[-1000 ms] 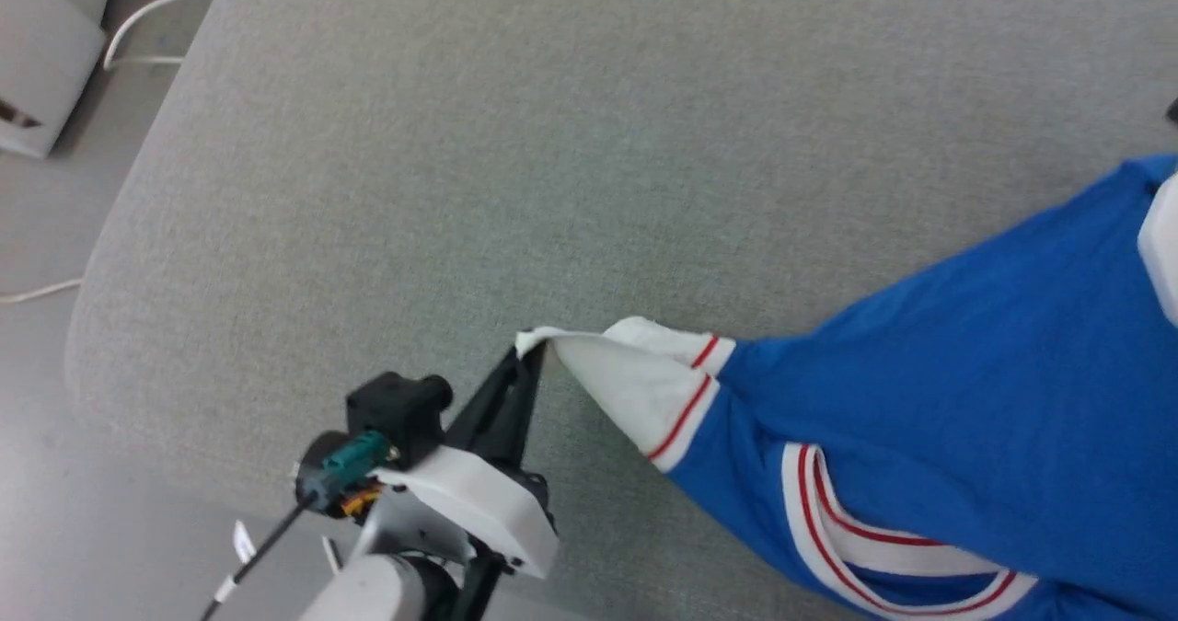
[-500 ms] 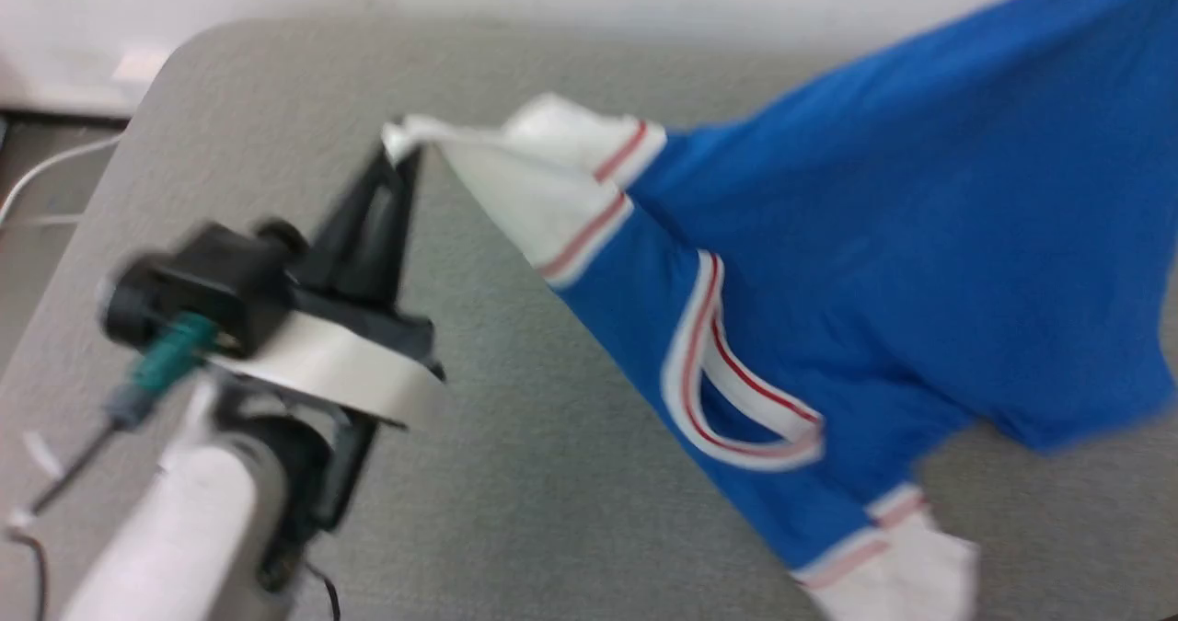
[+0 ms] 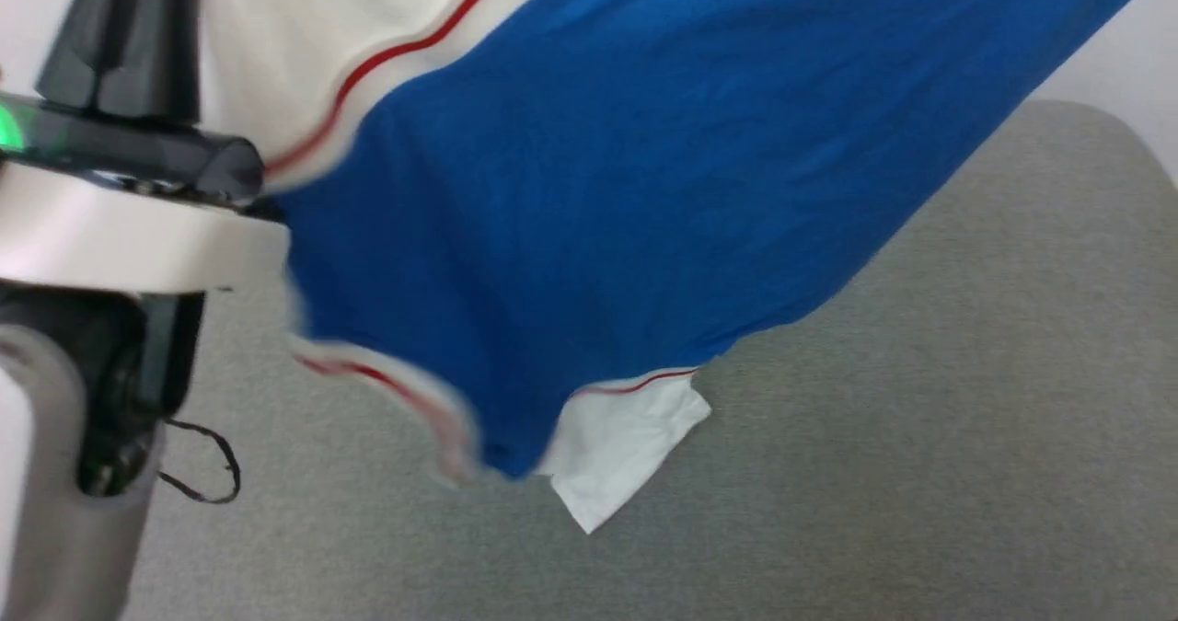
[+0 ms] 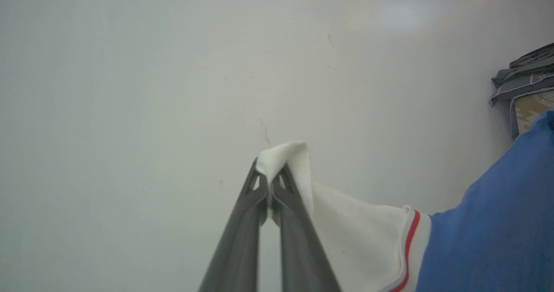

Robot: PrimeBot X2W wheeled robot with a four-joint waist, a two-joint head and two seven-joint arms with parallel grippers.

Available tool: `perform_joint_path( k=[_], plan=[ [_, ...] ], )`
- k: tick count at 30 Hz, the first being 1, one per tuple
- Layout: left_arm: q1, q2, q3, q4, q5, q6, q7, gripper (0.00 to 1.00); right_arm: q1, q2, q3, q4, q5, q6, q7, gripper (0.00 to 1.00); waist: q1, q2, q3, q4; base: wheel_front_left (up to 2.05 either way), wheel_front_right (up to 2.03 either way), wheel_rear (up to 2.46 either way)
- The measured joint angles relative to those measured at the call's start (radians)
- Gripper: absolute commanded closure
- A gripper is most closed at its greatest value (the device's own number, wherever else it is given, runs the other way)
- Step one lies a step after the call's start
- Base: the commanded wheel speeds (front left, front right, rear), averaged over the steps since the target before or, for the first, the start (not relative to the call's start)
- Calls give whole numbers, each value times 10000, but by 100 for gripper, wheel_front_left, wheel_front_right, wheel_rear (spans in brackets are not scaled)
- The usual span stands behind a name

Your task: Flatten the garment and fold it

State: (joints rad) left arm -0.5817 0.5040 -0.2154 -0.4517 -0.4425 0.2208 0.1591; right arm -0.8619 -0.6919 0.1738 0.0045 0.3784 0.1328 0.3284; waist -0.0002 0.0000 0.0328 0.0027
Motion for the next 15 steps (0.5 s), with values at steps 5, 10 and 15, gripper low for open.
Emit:
perform_joint_path(
  k=[5, 10, 15],
  plan=[
    [-379, 232, 311, 142, -401, -98, 345, 100, 10, -117, -232, -355, -25, 0, 384, 100, 0, 0, -83, -446, 0, 0, 0],
    [-1206, 405, 456, 571, -708, -341, 665, 100, -1, -359, -328, -451, -33, 0, 282, 100, 2, 0, 289, -658, 0, 0, 0],
    [-3190, 433, 462, 1444, -780, -740, 780, 100, -794, -468, -403, 182, 50, 0, -727, 100, 3, 0, 1185, -770, 0, 0, 0]
  ],
)
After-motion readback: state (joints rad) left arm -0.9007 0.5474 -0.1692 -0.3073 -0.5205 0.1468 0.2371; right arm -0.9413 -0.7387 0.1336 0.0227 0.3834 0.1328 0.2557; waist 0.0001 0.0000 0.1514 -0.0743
